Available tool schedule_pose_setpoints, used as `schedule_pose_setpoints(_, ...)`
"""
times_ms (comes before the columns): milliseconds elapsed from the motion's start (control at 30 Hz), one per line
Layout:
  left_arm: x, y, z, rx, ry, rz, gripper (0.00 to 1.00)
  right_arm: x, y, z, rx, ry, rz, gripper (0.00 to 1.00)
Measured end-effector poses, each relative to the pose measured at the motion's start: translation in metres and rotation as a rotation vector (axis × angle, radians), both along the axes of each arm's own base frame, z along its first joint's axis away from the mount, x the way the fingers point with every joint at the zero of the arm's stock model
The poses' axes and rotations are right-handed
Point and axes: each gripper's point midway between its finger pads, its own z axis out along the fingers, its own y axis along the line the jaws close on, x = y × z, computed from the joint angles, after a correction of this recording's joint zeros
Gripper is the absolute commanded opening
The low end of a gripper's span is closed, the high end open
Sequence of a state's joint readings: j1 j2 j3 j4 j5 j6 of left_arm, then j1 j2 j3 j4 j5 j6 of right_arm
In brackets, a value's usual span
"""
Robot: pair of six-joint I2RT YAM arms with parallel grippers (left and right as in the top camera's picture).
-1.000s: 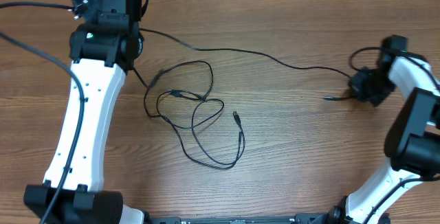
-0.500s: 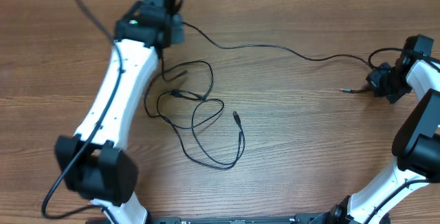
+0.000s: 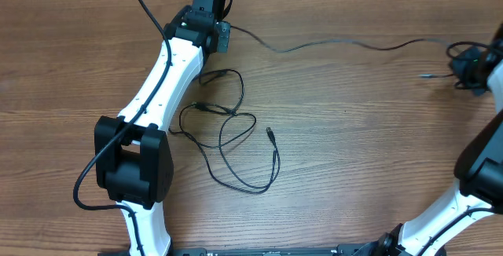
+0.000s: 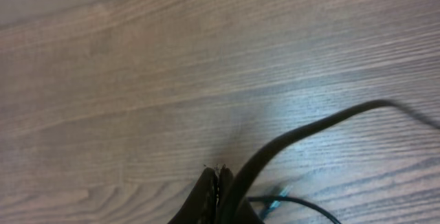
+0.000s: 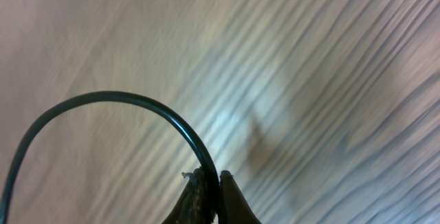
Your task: Untangle cables
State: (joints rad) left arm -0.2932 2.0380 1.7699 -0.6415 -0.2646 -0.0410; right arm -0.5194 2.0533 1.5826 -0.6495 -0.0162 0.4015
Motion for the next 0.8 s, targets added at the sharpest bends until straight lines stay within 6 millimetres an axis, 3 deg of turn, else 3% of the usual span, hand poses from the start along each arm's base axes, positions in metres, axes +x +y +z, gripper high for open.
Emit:
schedule_pose_setpoints(200,0.013,-0.01,0.011,0.017,-0.065,-0.089,0.04,0.0,-0.049,0.023,-0.079,-0.086,-0.075,0.04)
schedule_pose_setpoints(433,0.022,-0.044,0.019,-0.01,-0.117,-0.303,0.04,-0.002,-0.075,0.033,-0.134,-0.132,-0.102,0.04)
schedule_pose_setpoints(567,0.019,-0.062,0.006,0.022,-0.099,-0.396,0.04,0.001,-0.08,0.037,-0.169,-0.142,-0.101,0.04)
schedule_pose_setpoints(800,0.013,-0.097,-0.042,0.066,-0.032,-0.519,0.04,0.008,-0.093,0.05,-0.234,-0.188,-0.107,0.04)
